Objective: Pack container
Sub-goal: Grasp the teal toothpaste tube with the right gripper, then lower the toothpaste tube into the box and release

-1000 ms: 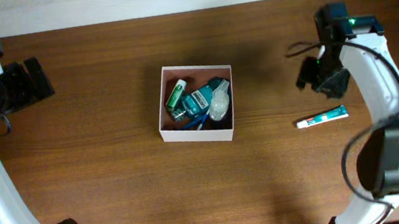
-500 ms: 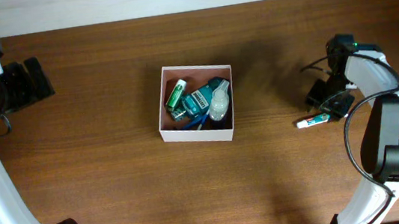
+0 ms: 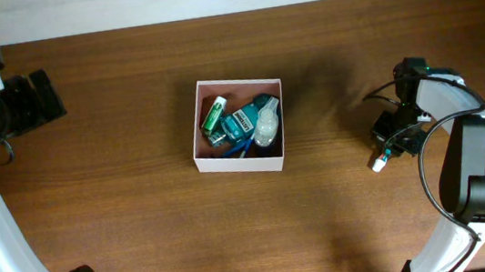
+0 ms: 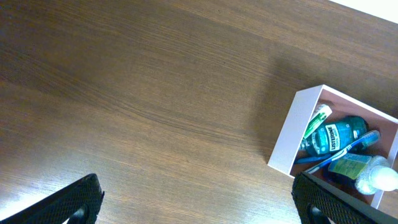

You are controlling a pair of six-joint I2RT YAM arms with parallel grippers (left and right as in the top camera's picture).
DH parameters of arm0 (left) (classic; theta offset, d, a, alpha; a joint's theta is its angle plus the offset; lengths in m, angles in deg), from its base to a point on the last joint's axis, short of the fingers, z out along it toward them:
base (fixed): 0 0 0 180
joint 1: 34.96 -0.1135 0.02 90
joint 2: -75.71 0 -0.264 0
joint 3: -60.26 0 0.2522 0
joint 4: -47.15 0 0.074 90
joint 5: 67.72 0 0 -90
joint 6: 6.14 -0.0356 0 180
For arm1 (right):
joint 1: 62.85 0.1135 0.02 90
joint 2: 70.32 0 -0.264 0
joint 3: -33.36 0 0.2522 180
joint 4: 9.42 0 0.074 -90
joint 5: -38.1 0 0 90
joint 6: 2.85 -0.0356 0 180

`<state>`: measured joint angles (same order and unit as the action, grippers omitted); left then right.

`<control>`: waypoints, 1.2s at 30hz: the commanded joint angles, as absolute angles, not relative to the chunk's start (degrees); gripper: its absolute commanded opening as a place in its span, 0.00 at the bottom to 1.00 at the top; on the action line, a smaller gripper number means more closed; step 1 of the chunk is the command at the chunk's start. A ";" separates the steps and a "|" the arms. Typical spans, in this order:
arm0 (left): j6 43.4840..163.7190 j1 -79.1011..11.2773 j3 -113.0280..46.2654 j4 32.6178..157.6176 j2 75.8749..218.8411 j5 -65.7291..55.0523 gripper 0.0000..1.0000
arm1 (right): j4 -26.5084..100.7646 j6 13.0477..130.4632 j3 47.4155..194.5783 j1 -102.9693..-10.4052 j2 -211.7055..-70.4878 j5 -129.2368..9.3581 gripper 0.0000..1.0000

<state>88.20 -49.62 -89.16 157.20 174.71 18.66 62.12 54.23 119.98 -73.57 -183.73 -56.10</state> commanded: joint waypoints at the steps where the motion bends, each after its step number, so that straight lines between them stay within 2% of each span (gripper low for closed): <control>1: 88.95 -49.86 -89.73 157.20 174.73 18.68 0.99 | 64.59 57.68 121.71 -71.93 -180.01 -56.85 0.10; 7: 88.95 -49.88 -89.73 157.20 174.73 18.68 0.99 | 69.57 61.90 128.26 -64.37 -170.59 -56.85 0.13; 14: 88.95 -49.88 -89.73 157.20 174.73 18.68 0.99 | 74.80 62.97 139.72 -46.84 -159.01 -56.58 0.13; 20: 88.95 -49.86 -89.73 157.20 174.73 18.68 0.99 | 70.19 62.90 140.90 -31.15 -158.72 -55.93 0.13; 23: 88.95 -49.88 -89.73 157.20 174.73 18.68 0.99 | 67.26 62.68 140.88 -25.66 -161.78 -50.99 0.16; 26: 88.95 -49.88 -89.73 157.20 174.73 18.68 0.99 | 62.41 62.75 140.88 -23.30 -166.18 -48.19 0.18; 31: 88.95 -49.86 -89.73 157.20 174.73 18.68 0.99 | 51.70 62.95 140.88 -23.93 -175.05 -48.19 0.29; 36: 88.95 -49.86 -89.73 157.20 174.73 18.68 0.99 | 47.81 64.76 141.07 -24.72 -177.28 -49.09 0.38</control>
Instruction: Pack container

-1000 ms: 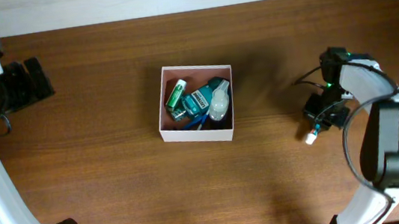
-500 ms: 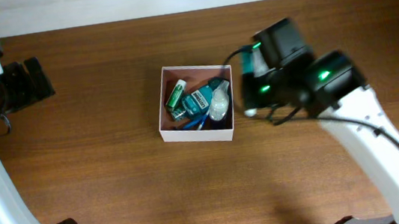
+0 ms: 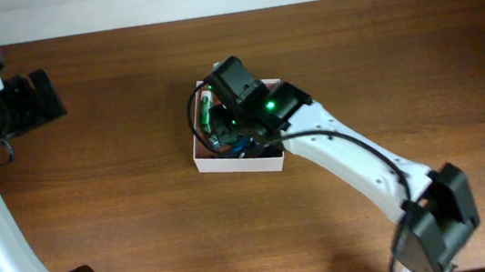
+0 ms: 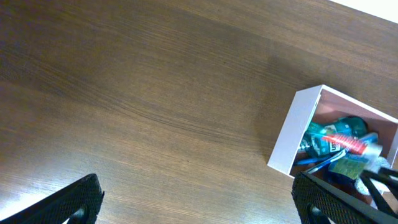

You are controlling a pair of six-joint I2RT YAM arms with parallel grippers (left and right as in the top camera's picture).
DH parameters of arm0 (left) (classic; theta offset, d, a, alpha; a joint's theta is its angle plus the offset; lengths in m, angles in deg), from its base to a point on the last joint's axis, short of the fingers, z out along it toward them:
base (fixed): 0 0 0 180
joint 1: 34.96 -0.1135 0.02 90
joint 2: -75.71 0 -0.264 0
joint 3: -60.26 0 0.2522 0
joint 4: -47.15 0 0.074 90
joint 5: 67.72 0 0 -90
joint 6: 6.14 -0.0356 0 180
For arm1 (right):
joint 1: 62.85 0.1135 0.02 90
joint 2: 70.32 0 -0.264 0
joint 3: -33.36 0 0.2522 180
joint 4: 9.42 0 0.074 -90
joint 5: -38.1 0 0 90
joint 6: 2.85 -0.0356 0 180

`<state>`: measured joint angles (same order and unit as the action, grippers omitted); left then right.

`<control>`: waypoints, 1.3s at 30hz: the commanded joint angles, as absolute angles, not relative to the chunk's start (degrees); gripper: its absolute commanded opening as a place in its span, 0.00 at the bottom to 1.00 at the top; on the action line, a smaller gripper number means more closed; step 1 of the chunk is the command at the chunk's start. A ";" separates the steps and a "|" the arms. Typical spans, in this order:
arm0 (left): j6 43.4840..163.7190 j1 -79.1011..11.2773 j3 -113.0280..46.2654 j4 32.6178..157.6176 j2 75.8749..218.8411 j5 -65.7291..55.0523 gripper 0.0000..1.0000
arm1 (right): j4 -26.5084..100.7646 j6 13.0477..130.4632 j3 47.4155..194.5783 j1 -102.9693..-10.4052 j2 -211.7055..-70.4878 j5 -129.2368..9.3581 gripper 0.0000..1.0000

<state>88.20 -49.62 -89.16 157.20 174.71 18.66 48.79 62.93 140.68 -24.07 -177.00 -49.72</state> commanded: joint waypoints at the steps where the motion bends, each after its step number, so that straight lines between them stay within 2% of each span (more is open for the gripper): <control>1: 88.95 -49.86 -89.73 157.20 174.73 18.68 0.99 | 48.05 65.94 141.47 -24.72 -176.89 -49.61 0.41; 3: 88.95 -49.88 -89.73 157.20 174.73 18.68 0.99 | 49.23 67.08 142.84 -24.72 -175.97 -50.49 0.48; 8: 88.95 -49.86 -89.73 157.20 174.73 18.68 0.99 | 56.72 67.06 149.36 -24.61 -172.10 -55.27 0.49; 13: 88.95 -49.86 -89.73 157.20 174.73 18.68 0.99 | 68.33 67.49 158.69 -24.68 -166.90 -56.87 0.63; 15: 88.95 -49.88 -89.73 157.20 174.73 18.68 0.99 | 70.19 67.82 160.74 -24.68 -165.06 -54.92 0.73; 16: 88.95 -49.88 -89.73 157.20 174.73 18.68 0.99 | 70.76 69.02 161.38 -24.68 -164.21 -54.31 0.81; 17: 88.95 -49.86 -89.73 157.20 174.73 18.68 0.99 | 71.26 70.77 161.88 -24.68 -163.20 -54.20 0.99; 23: 88.95 -49.86 -89.73 157.20 174.73 18.68 0.99 | 72.63 74.36 162.21 -24.68 -157.41 -54.11 0.99; 27: 88.95 -49.86 -89.73 157.20 174.73 18.68 0.99 | 73.31 75.06 162.21 -24.70 -154.77 -42.25 0.99; 32: 88.95 -49.86 -89.73 157.20 174.73 18.68 0.99 | 74.65 68.43 162.21 -27.45 -150.48 -25.31 0.99; 39: 88.95 -49.86 -89.73 157.20 174.73 18.68 0.99 | 77.68 71.69 161.95 -37.25 -143.14 -29.04 0.99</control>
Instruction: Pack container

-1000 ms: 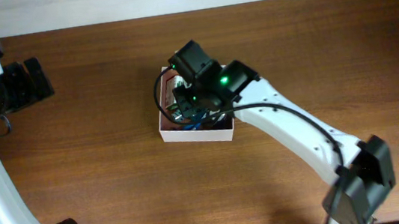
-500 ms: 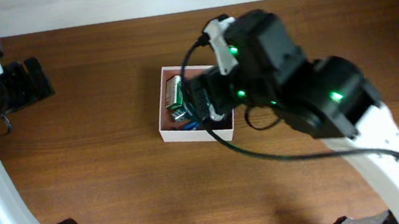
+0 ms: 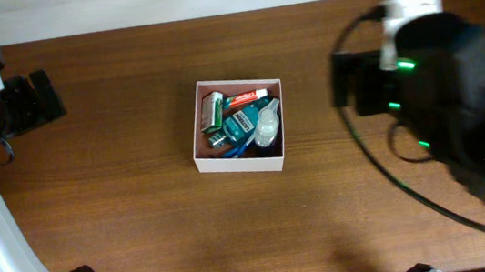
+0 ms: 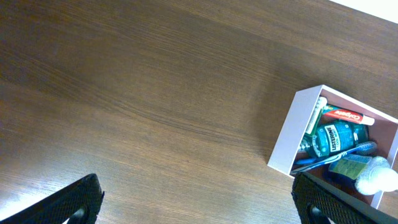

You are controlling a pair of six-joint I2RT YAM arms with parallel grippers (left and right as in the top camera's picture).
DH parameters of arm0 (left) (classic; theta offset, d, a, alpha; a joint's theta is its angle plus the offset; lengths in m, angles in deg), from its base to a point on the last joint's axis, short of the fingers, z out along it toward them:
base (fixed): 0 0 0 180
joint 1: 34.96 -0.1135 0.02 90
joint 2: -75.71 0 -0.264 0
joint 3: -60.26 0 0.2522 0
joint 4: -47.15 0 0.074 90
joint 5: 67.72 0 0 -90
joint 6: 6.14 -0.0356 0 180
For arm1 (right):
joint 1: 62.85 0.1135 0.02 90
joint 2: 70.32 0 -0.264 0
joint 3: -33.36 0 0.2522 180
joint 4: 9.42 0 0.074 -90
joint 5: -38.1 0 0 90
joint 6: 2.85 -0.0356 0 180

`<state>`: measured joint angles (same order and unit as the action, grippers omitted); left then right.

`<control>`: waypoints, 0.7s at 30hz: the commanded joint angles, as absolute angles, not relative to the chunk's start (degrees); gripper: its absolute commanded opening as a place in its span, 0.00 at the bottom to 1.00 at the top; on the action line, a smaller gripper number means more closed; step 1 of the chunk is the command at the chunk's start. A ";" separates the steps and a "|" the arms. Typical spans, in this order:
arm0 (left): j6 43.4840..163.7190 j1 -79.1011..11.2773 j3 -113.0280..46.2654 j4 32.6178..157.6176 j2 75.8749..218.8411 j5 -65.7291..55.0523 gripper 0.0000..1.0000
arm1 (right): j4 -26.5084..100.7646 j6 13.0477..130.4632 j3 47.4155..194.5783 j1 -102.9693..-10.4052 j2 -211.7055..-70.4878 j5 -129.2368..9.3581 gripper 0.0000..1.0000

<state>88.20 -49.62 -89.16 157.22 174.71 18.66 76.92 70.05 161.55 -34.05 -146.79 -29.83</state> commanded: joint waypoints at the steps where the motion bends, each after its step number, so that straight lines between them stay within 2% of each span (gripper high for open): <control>1: 88.95 -49.86 -89.73 157.20 174.73 18.68 0.99 | 78.78 75.43 161.22 -41.75 -140.32 -34.73 0.99; 6: 88.95 -49.86 -89.73 157.20 174.73 18.68 0.99 | 80.68 78.38 155.67 -55.36 -131.47 -43.58 0.99; 10: 88.95 -49.86 -89.73 157.20 174.73 18.68 0.99 | 80.37 78.38 146.67 -62.69 -123.03 -43.75 0.99; 11: 88.95 -49.88 -89.73 157.20 174.73 18.68 0.99 | 79.56 78.12 140.55 -65.09 -118.75 -43.89 0.99; 15: 88.95 -49.86 -89.73 157.20 174.73 18.68 0.99 | 73.92 78.12 125.51 -68.26 -109.50 -46.25 0.99; 21: 88.95 -49.86 -89.73 157.20 174.73 18.68 0.99 | 58.71 78.12 98.28 -68.54 -93.79 -48.80 0.99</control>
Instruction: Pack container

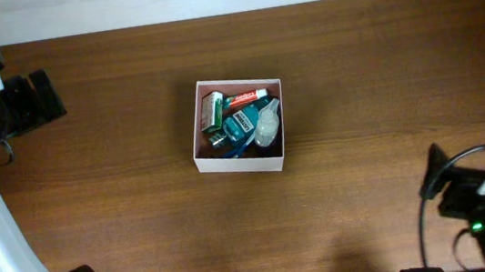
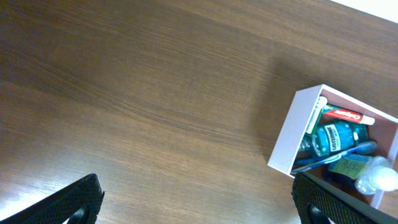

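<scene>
The white box (image 1: 236,161) stands mid-table, open at the top. Inside lie a red toothpaste tube (image 1: 247,96), a teal mouthwash bottle (image 1: 241,122), a green tube (image 1: 213,110), a pale clear bottle (image 1: 266,126) and a blue toothbrush (image 2: 336,155). In the left wrist view the box (image 2: 292,140) sits at the right, with the toothpaste tube (image 2: 344,115) along its far side. My left gripper (image 2: 199,202) is open over bare wood, well left of the box. My right arm is at the lower right corner; its fingers cannot be made out.
The brown wooden table (image 1: 142,221) ends at a pale strip along its far edge. My left arm's white links run down the left side of the overhead view. No loose items lie on the wood outside the box.
My right arm was large and blurred at the upper right of the overhead view; now it sits low at the lower right corner. The box contents and the left arm are unchanged.
First my right arm was at the table's right side with a small item at its tip, and the box held no red tube. Then it reached over the box with the red toothpaste tube. Afterwards the tube lay in the box and the arm was away.
</scene>
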You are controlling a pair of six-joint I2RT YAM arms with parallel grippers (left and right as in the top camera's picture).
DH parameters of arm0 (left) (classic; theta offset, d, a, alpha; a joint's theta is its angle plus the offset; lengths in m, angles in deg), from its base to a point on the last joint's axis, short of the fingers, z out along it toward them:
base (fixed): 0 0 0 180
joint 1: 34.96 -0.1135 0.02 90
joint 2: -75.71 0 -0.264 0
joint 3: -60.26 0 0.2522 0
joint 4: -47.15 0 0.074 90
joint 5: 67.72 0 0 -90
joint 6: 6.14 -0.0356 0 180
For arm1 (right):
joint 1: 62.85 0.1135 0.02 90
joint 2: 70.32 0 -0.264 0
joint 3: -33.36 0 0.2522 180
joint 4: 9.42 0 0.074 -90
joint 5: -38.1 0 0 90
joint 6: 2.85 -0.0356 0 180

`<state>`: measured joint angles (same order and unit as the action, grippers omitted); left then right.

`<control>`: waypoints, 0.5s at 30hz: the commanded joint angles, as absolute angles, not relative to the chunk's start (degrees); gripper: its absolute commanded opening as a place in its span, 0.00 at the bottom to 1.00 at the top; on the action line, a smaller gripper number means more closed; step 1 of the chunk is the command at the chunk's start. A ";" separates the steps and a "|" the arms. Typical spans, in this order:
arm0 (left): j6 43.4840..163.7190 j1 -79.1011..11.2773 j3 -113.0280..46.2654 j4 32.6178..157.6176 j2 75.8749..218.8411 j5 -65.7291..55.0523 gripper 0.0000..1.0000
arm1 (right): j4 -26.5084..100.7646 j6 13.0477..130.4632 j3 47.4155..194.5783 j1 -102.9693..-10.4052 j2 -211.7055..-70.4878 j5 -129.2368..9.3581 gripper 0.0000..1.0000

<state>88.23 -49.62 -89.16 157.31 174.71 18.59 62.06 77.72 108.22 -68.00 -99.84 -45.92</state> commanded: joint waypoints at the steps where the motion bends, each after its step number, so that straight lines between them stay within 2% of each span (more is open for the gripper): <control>1: 88.95 -49.86 -89.73 157.20 174.73 18.68 0.99 | 57.03 78.03 94.67 -68.54 -91.71 -49.52 0.99; 7: 88.95 -49.88 -89.73 157.20 174.73 18.68 0.99 | 50.23 77.04 76.59 -68.54 -81.81 -52.61 0.99; 15: 88.95 -49.86 -89.73 157.20 174.73 18.68 1.00 | 44.94 77.02 64.18 -68.50 -75.47 -54.70 0.99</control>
<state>88.23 -49.62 -89.16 157.31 174.71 18.66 45.77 77.66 67.02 -68.09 -77.66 -52.91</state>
